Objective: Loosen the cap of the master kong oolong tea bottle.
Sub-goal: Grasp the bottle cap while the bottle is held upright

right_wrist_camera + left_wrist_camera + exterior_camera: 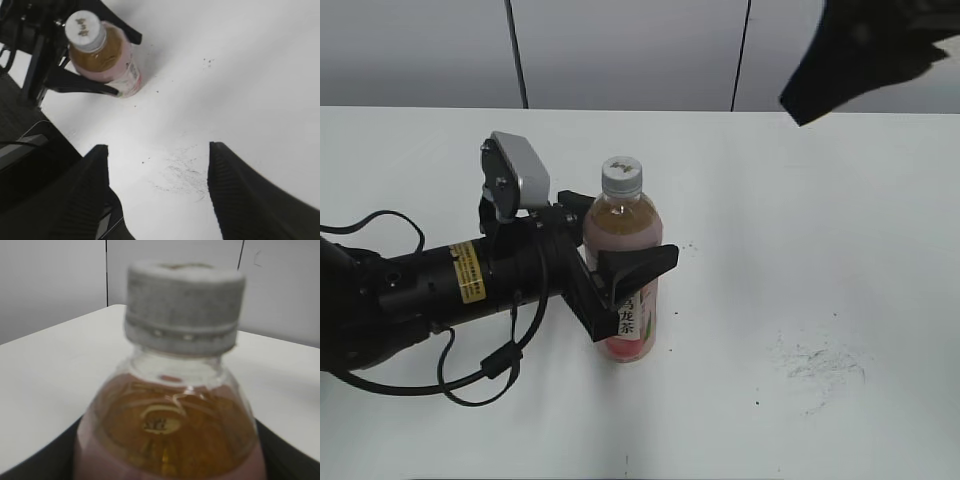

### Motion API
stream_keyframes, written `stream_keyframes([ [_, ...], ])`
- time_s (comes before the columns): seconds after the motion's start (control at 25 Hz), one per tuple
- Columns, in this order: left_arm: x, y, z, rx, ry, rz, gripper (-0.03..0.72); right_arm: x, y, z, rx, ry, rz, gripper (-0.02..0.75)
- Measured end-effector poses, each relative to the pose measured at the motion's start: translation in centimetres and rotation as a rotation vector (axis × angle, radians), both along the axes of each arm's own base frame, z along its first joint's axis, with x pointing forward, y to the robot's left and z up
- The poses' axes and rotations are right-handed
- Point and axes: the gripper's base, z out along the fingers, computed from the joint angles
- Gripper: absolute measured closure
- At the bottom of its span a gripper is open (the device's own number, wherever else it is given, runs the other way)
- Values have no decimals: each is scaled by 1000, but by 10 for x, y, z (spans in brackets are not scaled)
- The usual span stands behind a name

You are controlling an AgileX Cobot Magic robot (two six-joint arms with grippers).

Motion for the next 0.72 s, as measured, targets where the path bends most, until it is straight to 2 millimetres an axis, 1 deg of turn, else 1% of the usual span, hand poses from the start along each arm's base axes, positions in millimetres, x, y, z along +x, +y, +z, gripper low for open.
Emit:
stream_keyframes([
  [0.08,0,0,0,0,0,0,244,10,17,-4,-51,-1,-30,269],
  [0.16,0,0,0,0,0,0,244,17,32,-6,-55,13,-88,269],
  [0.28,0,0,0,0,0,0,244,21,48,-7,-38,37,-135,269],
  [0.52,0,0,0,0,0,-1,244,11,75,-15,-37,74,-122,269],
  [0.64,0,0,0,0,0,-1,244,7,91,-23,-36,114,-143,269],
  [0.72,0,0,0,0,0,-1,244,9,100,-31,-40,146,-170,269],
])
